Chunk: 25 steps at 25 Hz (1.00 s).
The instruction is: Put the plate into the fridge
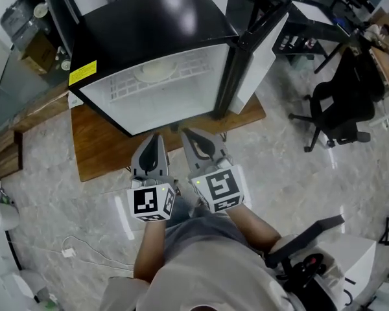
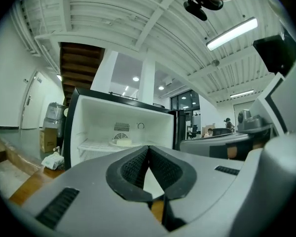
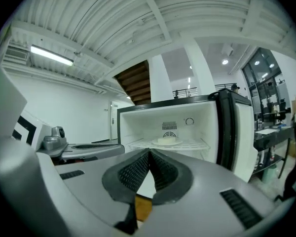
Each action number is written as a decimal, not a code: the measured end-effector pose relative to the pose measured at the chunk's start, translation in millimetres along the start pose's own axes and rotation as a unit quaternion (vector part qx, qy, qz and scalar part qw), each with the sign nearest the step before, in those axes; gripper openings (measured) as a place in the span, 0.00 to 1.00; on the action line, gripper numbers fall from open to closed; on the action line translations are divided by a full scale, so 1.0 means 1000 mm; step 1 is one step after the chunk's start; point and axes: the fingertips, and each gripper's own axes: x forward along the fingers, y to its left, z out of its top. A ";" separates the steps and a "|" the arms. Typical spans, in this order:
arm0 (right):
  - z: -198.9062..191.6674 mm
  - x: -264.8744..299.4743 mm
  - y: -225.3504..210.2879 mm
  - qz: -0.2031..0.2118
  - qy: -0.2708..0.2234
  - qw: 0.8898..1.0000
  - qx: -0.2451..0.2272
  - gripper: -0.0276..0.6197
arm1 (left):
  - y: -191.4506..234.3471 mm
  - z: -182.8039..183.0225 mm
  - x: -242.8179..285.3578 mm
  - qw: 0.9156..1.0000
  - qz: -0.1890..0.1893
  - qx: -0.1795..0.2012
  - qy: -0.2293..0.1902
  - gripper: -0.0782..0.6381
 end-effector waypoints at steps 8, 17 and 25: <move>-0.021 -0.073 0.006 -0.062 0.024 0.998 0.013 0.07 | -0.034 -0.013 -0.059 0.999 -0.038 -0.005 0.031 0.13; -0.008 -0.084 0.035 -0.070 0.009 0.997 -0.015 0.07 | -0.002 0.013 -0.081 0.998 -0.034 -0.050 0.008 0.13; -0.001 -0.089 0.036 -0.086 0.007 0.996 -0.024 0.07 | 0.007 0.013 -0.087 0.997 -0.038 -0.074 0.006 0.13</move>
